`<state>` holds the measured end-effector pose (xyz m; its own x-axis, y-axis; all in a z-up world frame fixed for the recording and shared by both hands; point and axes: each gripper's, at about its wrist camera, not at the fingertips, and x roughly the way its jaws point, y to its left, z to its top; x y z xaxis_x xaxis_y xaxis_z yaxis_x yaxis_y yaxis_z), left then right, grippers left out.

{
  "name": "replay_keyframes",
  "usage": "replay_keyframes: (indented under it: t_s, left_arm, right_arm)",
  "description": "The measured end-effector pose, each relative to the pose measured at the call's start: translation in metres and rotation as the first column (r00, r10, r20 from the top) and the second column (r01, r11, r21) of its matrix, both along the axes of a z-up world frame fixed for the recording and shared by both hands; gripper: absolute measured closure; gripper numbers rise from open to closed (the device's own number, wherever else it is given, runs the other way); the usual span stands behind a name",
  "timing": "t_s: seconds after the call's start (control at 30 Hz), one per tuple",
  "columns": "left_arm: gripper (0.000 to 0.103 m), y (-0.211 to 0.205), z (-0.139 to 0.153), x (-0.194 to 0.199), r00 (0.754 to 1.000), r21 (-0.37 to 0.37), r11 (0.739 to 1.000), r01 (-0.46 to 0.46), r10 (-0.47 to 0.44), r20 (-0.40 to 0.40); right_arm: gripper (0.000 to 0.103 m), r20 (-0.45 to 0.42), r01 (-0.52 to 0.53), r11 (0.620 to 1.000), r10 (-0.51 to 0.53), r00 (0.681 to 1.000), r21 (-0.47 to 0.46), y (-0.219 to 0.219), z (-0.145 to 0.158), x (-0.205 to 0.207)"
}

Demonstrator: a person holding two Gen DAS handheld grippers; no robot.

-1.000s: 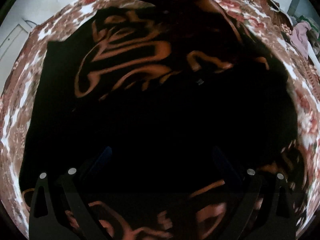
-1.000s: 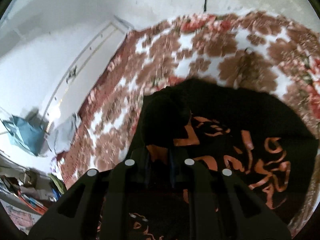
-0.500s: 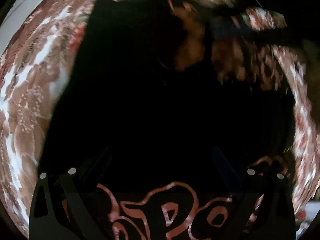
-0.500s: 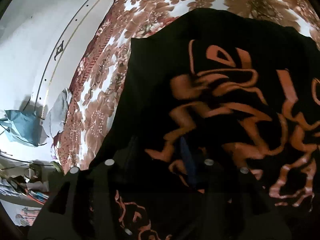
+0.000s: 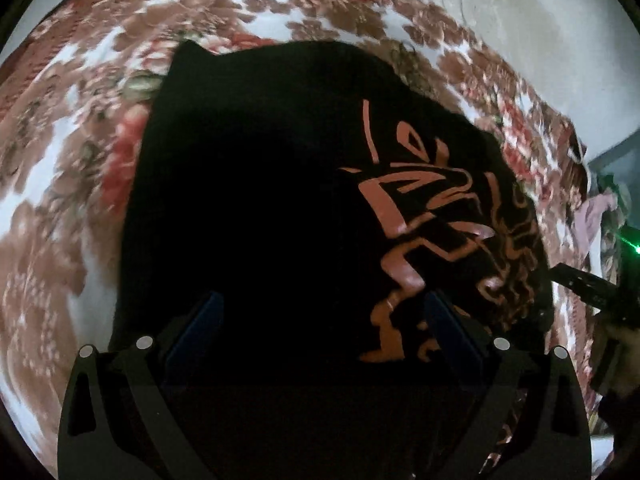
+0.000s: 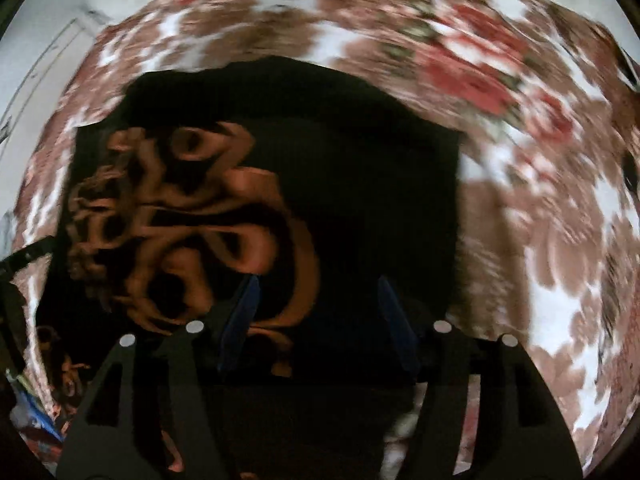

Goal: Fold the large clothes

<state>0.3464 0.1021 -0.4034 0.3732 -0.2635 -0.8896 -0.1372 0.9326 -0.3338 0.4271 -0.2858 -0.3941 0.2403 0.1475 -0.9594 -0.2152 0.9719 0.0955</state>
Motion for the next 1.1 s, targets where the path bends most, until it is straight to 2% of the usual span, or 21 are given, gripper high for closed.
replay_keyframes:
  t_s: [0.1,0.2,0.33,0.37,0.43,0.47,0.6,0.8,0.87,1.0,1.1]
  left_arm:
    - [0.009,-0.007,-0.008,0.012,0.999,0.027,0.999,0.045,-0.044,-0.010]
    - [0.019,-0.013,-0.015,0.020,0.996,0.030,0.996,0.081,-0.080,-0.027]
    - [0.050,-0.023,-0.023,0.024,0.992,0.029,0.993,0.117,-0.116,-0.044]
    - [0.065,-0.025,-0.024,0.024,0.992,0.025,0.992,0.124,-0.123,-0.041]
    - [0.079,-0.024,-0.023,0.024,0.992,-0.043,0.992,0.121,-0.122,-0.039]
    - [0.084,-0.023,-0.021,0.024,0.993,-0.044,0.993,0.113,-0.115,-0.035]
    - [0.088,-0.021,0.006,0.022,0.990,0.016,0.990,0.138,-0.139,0.015]
    - [0.089,-0.018,0.064,0.029,0.973,0.097,0.979,0.179,-0.191,0.130]
    - [0.089,-0.011,0.070,0.033,0.971,0.116,0.978,0.173,-0.189,0.144]
    - [0.088,0.009,0.033,0.044,0.989,0.112,0.986,0.125,-0.134,0.070]
    - [0.087,0.005,-0.005,0.042,0.987,0.140,0.979,0.150,-0.155,0.027]
  right_arm:
    - [0.041,-0.013,0.018,1.000,-0.018,1.000,0.003,-0.014,-0.011,-0.004]
    - [0.041,-0.011,0.020,1.000,-0.020,1.000,0.003,-0.015,-0.021,-0.009]
    - [0.040,0.014,0.012,1.000,-0.012,1.000,-0.019,-0.010,-0.024,-0.016]
    - [0.040,0.016,0.014,1.000,-0.014,1.000,-0.022,-0.008,-0.025,-0.014]
    - [0.040,0.022,0.018,1.000,-0.017,1.000,-0.025,-0.008,-0.025,-0.014]
    - [0.040,0.023,0.020,1.000,-0.020,1.000,-0.023,-0.007,-0.025,-0.013]
    - [0.040,0.019,0.025,1.000,-0.025,1.000,-0.017,-0.006,-0.024,-0.013]
    - [0.039,0.040,0.015,1.000,-0.014,0.999,-0.018,-0.002,-0.019,-0.012]
    - [0.039,0.036,0.011,1.000,-0.010,0.999,-0.015,0.000,-0.021,-0.009]
    - [0.037,0.031,0.030,0.999,-0.029,0.999,-0.012,-0.001,-0.031,-0.004]
    - [0.035,0.022,0.050,0.999,-0.050,0.998,0.000,-0.004,-0.037,-0.002]
